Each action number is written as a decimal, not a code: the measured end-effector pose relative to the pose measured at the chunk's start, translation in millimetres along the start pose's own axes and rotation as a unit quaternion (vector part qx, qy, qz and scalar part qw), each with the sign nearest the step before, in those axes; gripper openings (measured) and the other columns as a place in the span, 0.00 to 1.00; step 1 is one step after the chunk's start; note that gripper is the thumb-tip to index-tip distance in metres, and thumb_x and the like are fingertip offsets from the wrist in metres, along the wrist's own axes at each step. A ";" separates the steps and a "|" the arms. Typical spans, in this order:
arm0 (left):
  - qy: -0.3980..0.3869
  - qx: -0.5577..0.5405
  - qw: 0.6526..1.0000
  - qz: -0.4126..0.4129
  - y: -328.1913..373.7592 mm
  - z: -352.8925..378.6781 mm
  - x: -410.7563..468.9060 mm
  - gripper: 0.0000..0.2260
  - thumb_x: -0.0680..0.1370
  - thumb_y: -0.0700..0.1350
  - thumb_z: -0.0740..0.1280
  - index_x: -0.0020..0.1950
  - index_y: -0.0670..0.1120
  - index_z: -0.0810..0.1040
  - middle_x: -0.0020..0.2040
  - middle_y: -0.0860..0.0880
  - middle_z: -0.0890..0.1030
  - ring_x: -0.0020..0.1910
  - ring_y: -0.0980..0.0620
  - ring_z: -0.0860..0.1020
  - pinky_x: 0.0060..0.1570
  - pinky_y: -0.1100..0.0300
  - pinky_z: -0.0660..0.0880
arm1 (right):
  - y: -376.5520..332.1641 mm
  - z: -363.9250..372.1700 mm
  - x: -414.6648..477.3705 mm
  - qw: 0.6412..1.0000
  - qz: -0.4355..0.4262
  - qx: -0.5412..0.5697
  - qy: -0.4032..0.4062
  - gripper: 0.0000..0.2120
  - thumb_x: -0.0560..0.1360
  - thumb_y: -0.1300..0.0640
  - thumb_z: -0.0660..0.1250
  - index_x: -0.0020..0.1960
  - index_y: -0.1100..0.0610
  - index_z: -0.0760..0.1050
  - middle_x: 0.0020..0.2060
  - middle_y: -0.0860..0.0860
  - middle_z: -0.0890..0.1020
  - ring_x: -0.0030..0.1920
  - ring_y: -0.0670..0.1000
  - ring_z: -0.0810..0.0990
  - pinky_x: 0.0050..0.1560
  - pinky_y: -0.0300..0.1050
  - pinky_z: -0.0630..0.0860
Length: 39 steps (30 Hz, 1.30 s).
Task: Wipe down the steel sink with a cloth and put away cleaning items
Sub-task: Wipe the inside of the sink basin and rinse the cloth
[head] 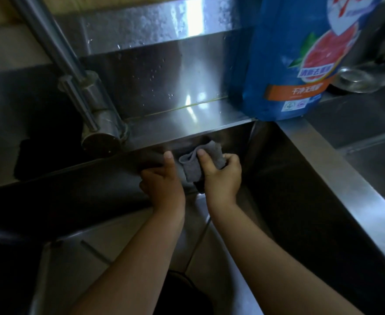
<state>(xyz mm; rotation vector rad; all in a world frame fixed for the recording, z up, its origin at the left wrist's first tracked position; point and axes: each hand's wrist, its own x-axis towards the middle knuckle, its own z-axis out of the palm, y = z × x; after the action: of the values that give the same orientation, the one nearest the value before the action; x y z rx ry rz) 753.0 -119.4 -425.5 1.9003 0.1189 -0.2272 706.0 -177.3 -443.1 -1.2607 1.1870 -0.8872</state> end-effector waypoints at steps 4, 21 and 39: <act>-0.005 -0.017 1.000 -0.002 -1.7 0.6 1.9 0.21 0.76 0.56 0.63 0.52 0.37 0.69 0.58 0.33 0.73 0.58 0.37 0.72 0.59 0.51 0.69 | 31.9 -3.2 5.3 0.996 0.087 -0.029 -0.010 0.18 0.65 0.52 0.77 0.37 0.53 0.67 0.46 0.61 0.79 0.47 0.59 0.79 0.48 0.51 0.77; -0.024 -0.002 0.999 0.044 18.3 11.8 -20.0 0.15 0.77 0.53 0.61 0.39 0.42 0.69 0.51 0.34 0.77 0.55 0.39 0.73 0.48 0.58 0.63 | -50.6 -24.7 19.7 0.962 0.102 0.244 0.072 0.11 0.68 0.54 0.75 0.44 0.57 0.76 0.40 0.50 0.81 0.42 0.47 0.81 0.46 0.39 0.78; 0.006 -0.011 0.998 0.056 13.0 25.3 -23.6 0.16 0.78 0.51 0.62 0.35 0.49 0.59 0.55 0.34 0.73 0.57 0.39 0.71 0.48 0.58 0.60 | 42.5 -30.1 36.4 0.986 0.154 0.028 0.062 0.32 0.71 0.45 0.70 0.67 0.64 0.68 0.65 0.58 0.74 0.66 0.55 0.72 0.67 0.44 0.66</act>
<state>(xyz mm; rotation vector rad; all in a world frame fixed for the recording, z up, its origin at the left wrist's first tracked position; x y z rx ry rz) 730.0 -146.8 -416.6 1.8810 0.0224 -0.1389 679.4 -213.2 -488.3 -0.9550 1.4011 -0.7716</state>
